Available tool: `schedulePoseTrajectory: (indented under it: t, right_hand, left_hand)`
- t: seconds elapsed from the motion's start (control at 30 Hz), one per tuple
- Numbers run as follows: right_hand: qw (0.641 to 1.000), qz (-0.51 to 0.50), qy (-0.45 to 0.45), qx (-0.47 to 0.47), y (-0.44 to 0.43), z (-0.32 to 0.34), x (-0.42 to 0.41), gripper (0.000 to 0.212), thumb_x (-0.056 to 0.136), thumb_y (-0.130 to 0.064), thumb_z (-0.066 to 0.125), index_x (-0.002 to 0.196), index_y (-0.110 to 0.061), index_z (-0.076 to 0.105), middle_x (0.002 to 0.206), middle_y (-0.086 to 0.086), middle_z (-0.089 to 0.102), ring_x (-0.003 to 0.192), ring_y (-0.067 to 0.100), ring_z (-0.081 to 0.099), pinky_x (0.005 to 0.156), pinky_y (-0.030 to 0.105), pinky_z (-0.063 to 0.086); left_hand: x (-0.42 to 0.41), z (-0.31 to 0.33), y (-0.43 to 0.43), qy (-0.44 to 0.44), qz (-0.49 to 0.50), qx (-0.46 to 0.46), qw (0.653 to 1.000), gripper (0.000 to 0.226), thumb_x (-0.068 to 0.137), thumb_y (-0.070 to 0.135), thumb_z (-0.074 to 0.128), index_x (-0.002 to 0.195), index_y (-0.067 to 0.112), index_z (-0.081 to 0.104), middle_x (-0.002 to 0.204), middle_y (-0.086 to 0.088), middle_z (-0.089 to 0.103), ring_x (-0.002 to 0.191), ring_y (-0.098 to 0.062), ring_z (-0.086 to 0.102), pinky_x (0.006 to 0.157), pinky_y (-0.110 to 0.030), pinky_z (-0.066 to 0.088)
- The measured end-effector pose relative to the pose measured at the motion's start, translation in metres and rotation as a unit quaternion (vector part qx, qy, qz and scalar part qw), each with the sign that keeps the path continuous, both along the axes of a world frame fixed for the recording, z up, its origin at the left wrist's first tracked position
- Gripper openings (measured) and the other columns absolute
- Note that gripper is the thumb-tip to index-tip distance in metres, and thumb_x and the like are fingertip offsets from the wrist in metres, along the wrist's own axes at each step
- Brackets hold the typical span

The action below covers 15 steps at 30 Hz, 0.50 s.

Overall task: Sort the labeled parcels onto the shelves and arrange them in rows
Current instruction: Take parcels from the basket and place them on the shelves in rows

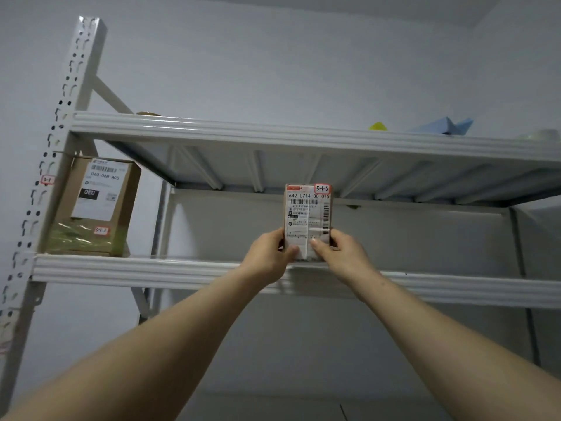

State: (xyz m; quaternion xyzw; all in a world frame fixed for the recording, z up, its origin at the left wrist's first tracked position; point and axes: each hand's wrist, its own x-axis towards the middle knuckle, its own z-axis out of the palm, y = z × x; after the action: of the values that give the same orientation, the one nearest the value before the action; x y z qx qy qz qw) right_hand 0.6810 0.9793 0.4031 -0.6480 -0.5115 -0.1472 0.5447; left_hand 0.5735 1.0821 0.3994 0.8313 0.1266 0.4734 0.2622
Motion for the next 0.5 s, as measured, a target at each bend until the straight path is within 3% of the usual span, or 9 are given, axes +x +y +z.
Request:
schedulePoseTrajectory:
  t: [0.2, 0.33, 0.5]
  right_hand:
    - [0.995, -0.064, -0.025, -0.078, 0.024, 0.001, 0.042, 0.03, 0.094, -0.032, 0.055, 0.119, -0.017, 0.057, 0.119, 0.0, 0.065, 0.108, 0.021, 0.059, 0.089, 0.031, 0.046]
    - [0.991, -0.077, -0.026, -0.103, 0.037, 0.0, 0.059, 0.036, 0.087, -0.034, 0.063, 0.119, -0.02, 0.055, 0.119, 0.0, 0.065, 0.109, 0.021, 0.06, 0.092, 0.034, 0.048]
    - [0.992, -0.067, -0.012, -0.109, 0.05, 0.002, 0.071, 0.038, 0.084, -0.031, 0.067, 0.118, -0.02, 0.057, 0.118, 0.001, 0.066, 0.108, 0.021, 0.061, 0.094, 0.037, 0.049]
  left_hand:
    - [0.035, -0.001, 0.012, 0.056, 0.073, 0.005, 0.996, 0.032, 0.091, 0.021, 0.057, 0.122, 0.024, 0.061, 0.114, -0.003, 0.069, 0.108, -0.023, 0.062, 0.099, -0.04, 0.045]
    - [0.048, 0.002, 0.023, 0.112, 0.15, 0.039, 0.982, 0.031, 0.094, 0.029, 0.052, 0.124, 0.027, 0.059, 0.118, -0.001, 0.066, 0.114, -0.023, 0.056, 0.108, -0.044, 0.034]
    - [0.058, 0.007, 0.035, 0.125, 0.176, 0.031, 0.976, 0.023, 0.093, 0.031, 0.054, 0.108, 0.021, 0.068, 0.108, -0.001, 0.069, 0.107, -0.024, 0.059, 0.108, -0.044, 0.034]
